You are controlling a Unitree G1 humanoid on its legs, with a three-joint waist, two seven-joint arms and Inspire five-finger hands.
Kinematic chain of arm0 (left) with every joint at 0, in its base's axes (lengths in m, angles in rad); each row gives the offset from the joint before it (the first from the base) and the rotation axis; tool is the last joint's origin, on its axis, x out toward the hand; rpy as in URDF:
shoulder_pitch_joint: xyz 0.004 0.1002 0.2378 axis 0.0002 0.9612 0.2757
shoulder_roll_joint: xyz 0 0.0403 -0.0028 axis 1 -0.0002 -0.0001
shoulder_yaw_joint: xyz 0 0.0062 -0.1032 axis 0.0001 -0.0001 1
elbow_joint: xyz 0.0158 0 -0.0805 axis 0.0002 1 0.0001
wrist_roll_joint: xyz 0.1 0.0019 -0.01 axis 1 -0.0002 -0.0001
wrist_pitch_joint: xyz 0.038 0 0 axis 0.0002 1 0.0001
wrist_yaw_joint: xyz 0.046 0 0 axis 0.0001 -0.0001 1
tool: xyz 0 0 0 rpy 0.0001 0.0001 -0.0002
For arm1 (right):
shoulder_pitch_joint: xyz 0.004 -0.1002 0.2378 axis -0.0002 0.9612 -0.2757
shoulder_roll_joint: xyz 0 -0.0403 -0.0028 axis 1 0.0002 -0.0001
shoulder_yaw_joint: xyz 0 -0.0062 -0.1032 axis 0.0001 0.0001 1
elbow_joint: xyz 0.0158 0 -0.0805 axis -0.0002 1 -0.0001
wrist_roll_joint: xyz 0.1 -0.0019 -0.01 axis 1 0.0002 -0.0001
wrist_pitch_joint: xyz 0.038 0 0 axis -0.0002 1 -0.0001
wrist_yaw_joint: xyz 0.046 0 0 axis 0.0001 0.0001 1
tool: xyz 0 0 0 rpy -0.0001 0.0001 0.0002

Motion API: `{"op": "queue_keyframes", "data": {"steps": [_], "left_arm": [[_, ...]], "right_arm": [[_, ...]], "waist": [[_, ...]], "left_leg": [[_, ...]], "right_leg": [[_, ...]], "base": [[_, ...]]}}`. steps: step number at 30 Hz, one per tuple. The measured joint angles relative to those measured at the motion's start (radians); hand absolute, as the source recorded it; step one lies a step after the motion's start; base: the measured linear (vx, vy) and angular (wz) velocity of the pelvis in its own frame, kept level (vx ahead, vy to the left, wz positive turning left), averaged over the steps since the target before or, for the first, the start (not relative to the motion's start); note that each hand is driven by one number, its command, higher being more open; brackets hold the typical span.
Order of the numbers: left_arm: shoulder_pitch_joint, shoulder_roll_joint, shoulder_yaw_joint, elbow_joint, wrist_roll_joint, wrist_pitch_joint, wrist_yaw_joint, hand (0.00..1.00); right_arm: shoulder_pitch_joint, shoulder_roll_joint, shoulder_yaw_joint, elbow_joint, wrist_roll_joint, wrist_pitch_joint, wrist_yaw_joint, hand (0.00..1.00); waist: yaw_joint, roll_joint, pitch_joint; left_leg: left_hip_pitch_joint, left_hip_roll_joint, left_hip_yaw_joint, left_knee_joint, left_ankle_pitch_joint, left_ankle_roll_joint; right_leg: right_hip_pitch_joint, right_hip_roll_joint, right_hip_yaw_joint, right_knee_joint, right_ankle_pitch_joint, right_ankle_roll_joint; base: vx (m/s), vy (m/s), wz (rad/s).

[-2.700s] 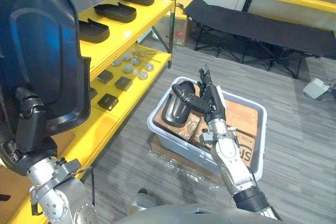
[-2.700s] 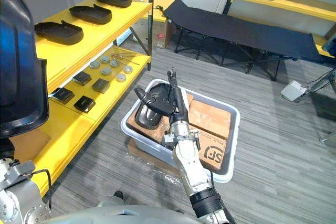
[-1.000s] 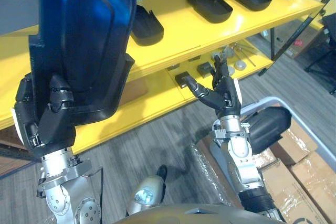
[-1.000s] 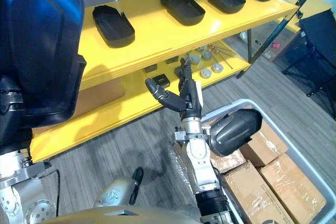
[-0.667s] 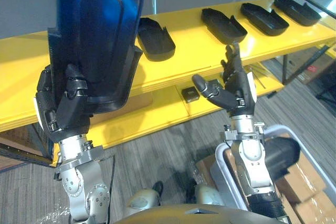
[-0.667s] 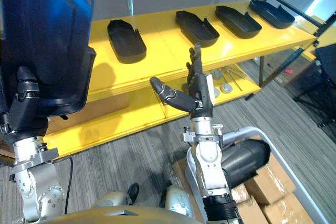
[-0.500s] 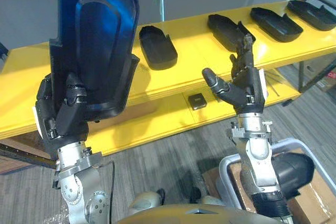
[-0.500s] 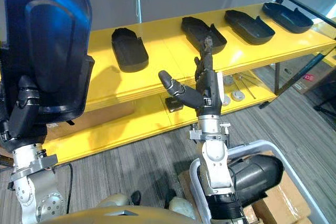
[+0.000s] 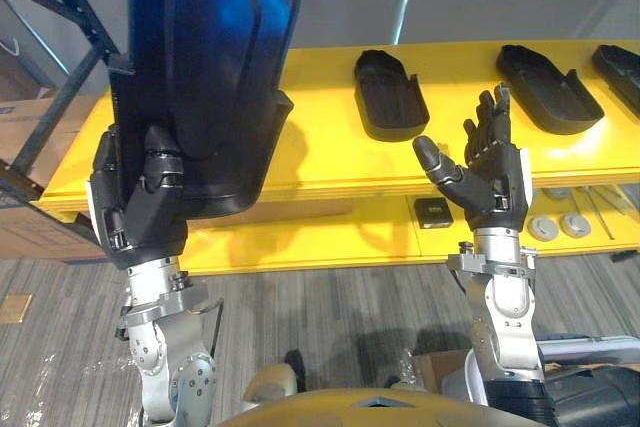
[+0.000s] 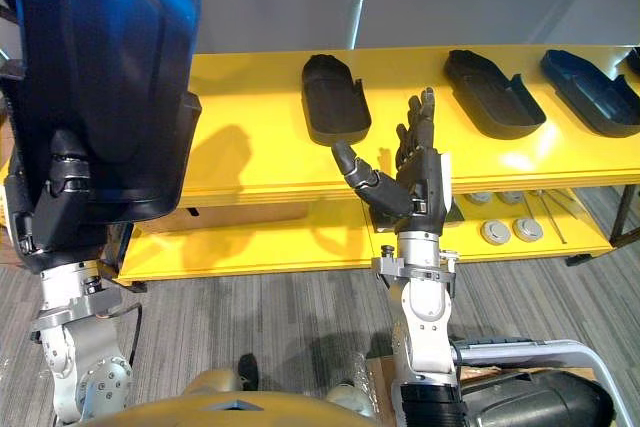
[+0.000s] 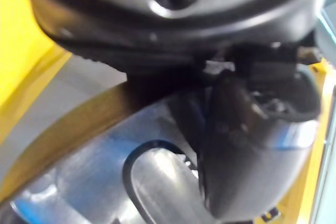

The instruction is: Walk over and take three plastic housings, then place them on the shelf

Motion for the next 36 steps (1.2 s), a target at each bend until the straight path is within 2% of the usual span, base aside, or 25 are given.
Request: {"op": "queue_keyframes", "data": {"steps": [2,3,5,6,7,11,12,13,14,15,16,17,18,19,20,21,23,24,25,26,27,29,33,35,36], "left_arm": [[0.015,0.000,-0.002,-0.001,0.000,0.000,-0.001,0.00],[0.034,0.000,-0.003,-0.003,0.001,0.001,-0.001,0.00],[0.038,0.001,-0.003,-0.006,0.001,0.009,0.000,0.00],[0.049,0.000,-0.006,-0.015,0.000,0.029,0.002,0.00],[0.056,-0.002,-0.006,-0.015,-0.001,0.030,0.002,0.00],[0.070,-0.014,-0.002,-0.015,-0.033,0.029,0.001,0.00],[0.062,-0.019,0.004,-0.014,-0.035,0.027,0.000,0.00],[0.063,-0.022,0.002,-0.012,-0.036,0.021,-0.002,0.00],[0.071,-0.024,-0.002,-0.010,-0.030,0.018,0.000,0.00],[0.071,-0.026,-0.003,-0.010,-0.025,0.018,0.001,0.00],[0.071,-0.026,-0.009,-0.010,-0.024,0.018,-0.001,0.00],[0.069,-0.025,-0.011,-0.009,-0.021,0.019,-0.011,0.00],[0.060,-0.009,-0.014,-0.007,-0.018,0.021,-0.023,0.00],[0.059,-0.001,-0.015,-0.007,-0.010,0.022,-0.026,0.00],[0.051,0.011,-0.016,-0.007,0.011,0.028,-0.030,0.00],[0.030,0.015,-0.021,0.002,0.012,0.054,-0.043,0.00],[0.023,0.019,-0.024,0.002,0.013,0.071,-0.058,0.00],[0.021,0.031,-0.033,0.002,0.012,0.072,-0.061,0.00],[0.013,0.042,-0.038,0.002,0.012,0.072,-0.060,0.00],[0.006,0.044,-0.043,0.003,0.009,0.072,-0.060,0.00],[-0.006,0.052,-0.052,0.003,0.009,0.071,-0.058,0.00],[-0.010,0.050,-0.072,0.003,0.008,0.070,-0.041,0.00],[-0.011,0.049,-0.136,0.003,0.008,0.090,0.015,0.00],[-0.011,0.046,-0.145,0.003,-0.001,0.096,0.054,0.00],[-0.013,0.040,-0.146,0.002,-0.004,0.096,0.100,0.00]], "right_arm": [[0.007,0.004,0.000,0.000,0.000,-0.001,0.002,1.00],[0.011,0.014,0.000,0.000,0.001,-0.003,0.008,1.00],[0.013,0.039,0.001,0.000,0.005,-0.016,0.010,1.00],[0.021,0.045,0.026,0.002,0.006,-0.027,0.012,1.00],[0.020,0.042,0.039,0.009,0.005,-0.027,0.012,1.00],[0.004,0.040,0.068,0.053,0.000,-0.027,0.015,1.00],[-0.018,0.042,0.075,0.060,0.000,-0.028,0.013,1.00],[-0.040,0.038,0.087,0.067,0.000,-0.028,0.006,1.00],[-0.061,0.027,0.110,0.080,-0.002,-0.029,-0.011,1.00],[-0.069,0.022,0.121,0.082,-0.002,-0.029,-0.016,1.00],[-0.075,0.019,0.135,0.081,-0.002,-0.038,-0.029,1.00],[-0.075,0.021,0.138,0.082,-0.001,-0.053,-0.037,1.00],[-0.068,0.030,0.135,0.083,0.003,-0.059,-0.054,1.00],[-0.065,0.034,0.134,0.083,0.005,-0.058,-0.057,1.00],[-0.063,0.034,0.133,0.082,0.005,-0.058,-0.059,1.00],[-0.057,0.035,0.130,0.082,0.001,-0.056,-0.064,1.00],[-0.054,0.049,0.138,0.082,-0.005,-0.052,-0.070,1.00],[-0.055,0.068,0.138,0.082,-0.026,-0.052,-0.070,1.00],[-0.054,0.074,0.139,0.078,-0.043,-0.052,-0.069,1.00],[-0.052,0.073,0.139,0.073,-0.043,-0.052,-0.067,1.00],[-0.048,0.071,0.139,0.060,-0.042,-0.052,-0.060,1.00],[-0.041,0.068,0.135,0.029,-0.040,-0.052,-0.043,1.00],[-0.024,0.048,0.130,0.015,-0.040,-0.042,-0.042,1.00],[-0.024,0.043,0.138,0.010,-0.042,-0.043,-0.044,1.00],[-0.024,0.041,0.140,-0.001,-0.042,-0.040,-0.053,1.00]], "waist": [[-0.004,0.005,-0.001],[-0.018,0.012,-0.003],[-0.026,0.018,-0.009],[-0.036,0.021,-0.008],[-0.023,0.025,-0.004],[-0.002,0.031,0.008],[-0.001,0.020,0.038],[0.008,0.021,0.056],[0.012,0.030,0.049],[0.011,0.027,0.050],[0.008,0.044,0.039],[0.002,0.057,0.030],[-0.005,0.033,0.029],[-0.010,0.016,0.024],[-0.024,-0.006,0.019],[-0.023,-0.009,0.020],[-0.020,-0.009,0.021],[-0.022,-0.011,0.019],[-0.026,-0.005,0.020],[-0.027,-0.006,0.019],[-0.027,-0.012,0.016],[-0.028,-0.018,0.009],[-0.037,-0.003,0.008],[-0.040,-0.003,0.008],[-0.043,-0.003,0.008]], "left_leg": [[0.019,-0.012,0.001,-0.033,0.006,-0.004],[0.047,-0.021,0.004,-0.082,0.029,-0.007],[0.064,-0.028,0.005,-0.138,0.062,-0.004],[-0.017,-0.016,-0.025,-0.030,0.046,0.013],[-0.061,0.000,-0.034,0.064,0.011,0.012],[-0.066,0.009,-0.062,0.104,-0.002,0.003],[-0.105,0.016,-0.068,0.170,-0.021,-0.011],[-0.125,0.041,-0.067,0.214,-0.051,0.013],[-0.130,0.086,-0.080,0.206,-0.046,0.006],[-0.130,0.100,-0.094,0.205,-0.048,-0.008],[-0.125,0.129,-0.128,0.206,-0.060,-0.033],[-0.107,0.138,-0.128,0.184,-0.053,-0.089],[-0.078,0.090,-0.093,0.162,-0.052,-0.080],[-0.074,0.066,-0.075,0.154,-0.056,-0.069],[-0.077,0.030,-0.060,0.157,-0.064,-0.040],[-0.070,0.018,-0.048,0.158,-0.065,-0.024],[-0.040,0.021,-0.034,0.131,-0.060,-0.013],[-0.022,0.027,-0.033,0.113,-0.058,-0.010],[-0.021,0.040,-0.042,0.104,-0.058,-0.009],[-0.023,0.044,-0.049,0.102,-0.057,-0.010],[-0.032,0.047,-0.059,0.099,-0.056,-0.015],[-0.048,0.044,-0.071,0.097,-0.054,-0.027],[-0.032,0.054,-0.086,0.017,-0.001,-0.052],[-0.006,0.065,-0.081,-0.022,0.016,-0.061],[0.008,0.070,-0.073,-0.045,0.023,-0.065]], "right_leg": [[0.007,-0.008,0.000,0.004,0.000,0.012],[0.016,-0.018,-0.002,-0.003,0.007,0.023],[0.018,-0.016,-0.004,-0.018,0.020,0.040],[0.020,0.002,-0.034,-0.052,0.046,0.047],[0.026,0.009,-0.040,-0.059,0.056,0.052],[0.055,0.017,-0.055,-0.065,0.044,0.034],[0.066,0.007,-0.054,-0.074,0.044,0.035],[0.066,0.006,-0.043,-0.070,0.044,0.037],[0.048,0.005,-0.015,-0.059,0.040,0.043],[0.043,0.003,-0.005,-0.058,0.040,0.045],[0.038,0.000,0.019,-0.060,0.044,0.053],[0.039,-0.014,0.033,-0.060,0.051,0.071],[0.033,-0.066,0.057,-0.060,0.056,0.083],[0.026,-0.089,0.061,-0.060,0.060,0.079],[0.023,-0.126,0.069,-0.049,0.087,0.077],[0.009,-0.144,0.054,-0.023,0.126,0.072],[-0.008,-0.145,0.035,0.018,0.150,0.044],[-0.019,-0.125,0.036,0.038,0.140,0.043],[-0.019,-0.072,0.067,0.027,0.117,0.045],[-0.016,-0.044,0.079,0.010,0.105,0.047],[0.001,0.005,0.083,-0.049,0.097,0.032],[0.016,0.014,0.093,-0.100,0.095,0.040],[0.013,0.037,0.077,-0.107,0.094,0.046],[0.018,0.049,0.082,-0.107,0.093,0.044],[0.019,0.054,0.084,-0.107,0.091,0.041]], "base": [[-0.10,0.049,0.03],[-0.07,0.042,0.01],[-0.05,0.015,0.16],[-0.01,0.019,0.38],[0.02,0.018,0.40],[-0.02,0.001,0.17],[-0.12,0.074,-0.07],[-0.18,0.092,-0.31],[-0.13,0.054,-0.50],[-0.07,0.115,-0.65],[0.06,0.229,-0.55],[0.13,0.397,-0.57],[0.15,0.378,-0.38],[0.15,0.354,-0.25],[0.13,0.303,-0.12],[0.13,0.286,-0.07],[0.10,0.202,-0.15],[0.09,0.118,-0.07],[0.06,0.038,0.07],[0.04,-0.029,0.20],[0.04,-0.049,0.15],[0.04,-0.058,0.13],[0.01,-0.096,0.16],[0.00,-0.107,-0.09],[-0.02,-0.069,-0.10]]}}
